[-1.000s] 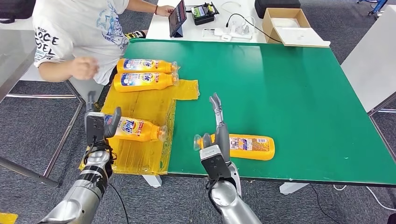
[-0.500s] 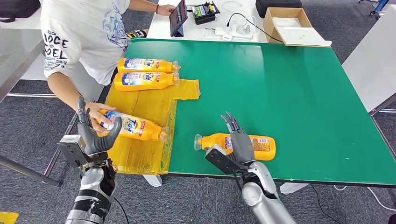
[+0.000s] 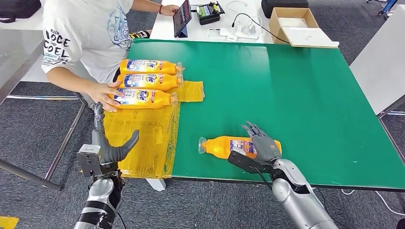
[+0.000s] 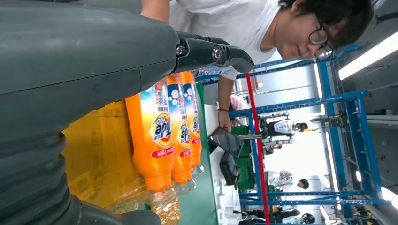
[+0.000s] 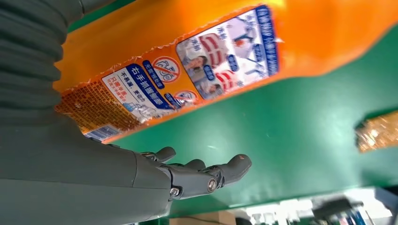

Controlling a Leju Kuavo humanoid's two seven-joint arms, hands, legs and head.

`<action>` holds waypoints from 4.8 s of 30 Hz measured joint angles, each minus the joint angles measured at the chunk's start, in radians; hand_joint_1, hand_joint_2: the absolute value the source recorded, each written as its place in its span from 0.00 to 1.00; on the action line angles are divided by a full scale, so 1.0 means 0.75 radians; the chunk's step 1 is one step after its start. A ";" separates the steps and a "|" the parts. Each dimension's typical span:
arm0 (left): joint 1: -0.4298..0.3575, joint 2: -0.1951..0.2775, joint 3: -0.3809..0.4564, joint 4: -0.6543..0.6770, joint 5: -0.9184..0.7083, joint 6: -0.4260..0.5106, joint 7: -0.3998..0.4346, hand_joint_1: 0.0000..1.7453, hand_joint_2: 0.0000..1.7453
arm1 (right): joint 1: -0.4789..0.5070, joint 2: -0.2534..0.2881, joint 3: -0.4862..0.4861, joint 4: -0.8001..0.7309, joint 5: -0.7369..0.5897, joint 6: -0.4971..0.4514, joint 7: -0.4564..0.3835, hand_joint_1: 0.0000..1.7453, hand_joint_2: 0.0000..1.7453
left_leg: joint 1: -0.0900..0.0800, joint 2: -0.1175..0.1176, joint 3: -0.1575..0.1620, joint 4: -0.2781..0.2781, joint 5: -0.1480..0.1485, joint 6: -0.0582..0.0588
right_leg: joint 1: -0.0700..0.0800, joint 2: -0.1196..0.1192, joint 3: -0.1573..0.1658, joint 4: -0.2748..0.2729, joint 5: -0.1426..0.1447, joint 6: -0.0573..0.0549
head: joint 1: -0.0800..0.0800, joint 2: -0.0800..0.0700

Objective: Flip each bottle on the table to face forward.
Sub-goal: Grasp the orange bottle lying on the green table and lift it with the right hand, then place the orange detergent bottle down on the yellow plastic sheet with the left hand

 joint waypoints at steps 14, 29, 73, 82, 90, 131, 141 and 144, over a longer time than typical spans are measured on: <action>0.000 -0.002 0.002 0.065 -0.010 -0.027 0.015 0.00 1.00 | -0.163 -0.058 0.123 0.184 -0.011 0.141 0.071 0.00 1.00 | 0.000 0.000 0.001 0.000 0.000 0.000 | 0.000 0.000 0.002 0.000 0.000 0.000 | 0.000 0.000; -0.008 -0.008 0.003 0.124 0.010 -0.020 0.023 0.00 1.00 | -0.329 -0.101 0.282 0.355 -0.128 0.278 0.090 0.97 1.00 | 0.000 0.000 0.005 0.000 0.000 0.000 | 0.000 0.000 0.004 0.000 0.000 0.000 | 0.000 0.000; -0.016 0.026 -0.311 0.136 0.861 -0.910 0.338 0.00 1.00 | 0.204 0.290 -0.294 -0.367 -0.354 -0.731 -0.528 1.00 1.00 | 0.001 0.000 -0.003 0.000 0.000 0.000 | 0.001 -0.001 -0.003 0.000 0.000 0.000 | 0.000 0.000; -0.071 0.053 -0.418 0.139 0.929 -0.934 0.347 0.00 1.00 | 0.209 0.438 -0.229 -0.105 -0.478 -0.590 -0.693 1.00 1.00 | 0.001 0.000 -0.003 -0.001 0.000 0.000 | 0.001 -0.001 -0.004 0.000 0.000 0.000 | 0.000 0.000; -0.119 0.064 -0.484 0.181 0.956 -0.952 0.356 0.00 1.00 | 0.150 0.566 -0.048 0.187 -0.478 -0.570 -0.717 1.00 1.00 | 0.001 0.000 -0.004 -0.001 0.000 0.000 | 0.001 -0.001 -0.004 0.001 0.000 0.000 | 0.000 0.000; -0.190 0.118 -0.555 0.284 0.978 -0.953 0.370 1.00 1.00 | 0.007 0.668 0.156 0.543 -0.473 -0.636 -0.668 0.64 1.00 | 0.001 0.000 -0.004 -0.001 0.000 -0.001 | 0.001 -0.001 -0.006 0.001 0.000 0.000 | 0.000 0.000; -0.193 0.120 -0.554 0.290 0.964 -0.904 0.371 1.00 1.00 | 0.003 0.671 0.153 0.564 -0.563 -0.605 -0.671 0.00 0.00 | 0.001 0.000 -0.005 -0.001 0.000 -0.001 | 0.001 -0.001 -0.006 0.001 0.000 0.000 | 0.000 0.000; -0.192 0.120 -0.554 0.279 0.905 -0.835 0.355 1.00 1.00 | 0.005 0.670 0.144 0.539 -0.615 -0.546 -0.676 0.00 0.00 | 0.001 0.000 -0.005 -0.001 0.000 -0.001 | 0.001 -0.001 -0.006 0.001 0.000 0.000 | 0.000 0.000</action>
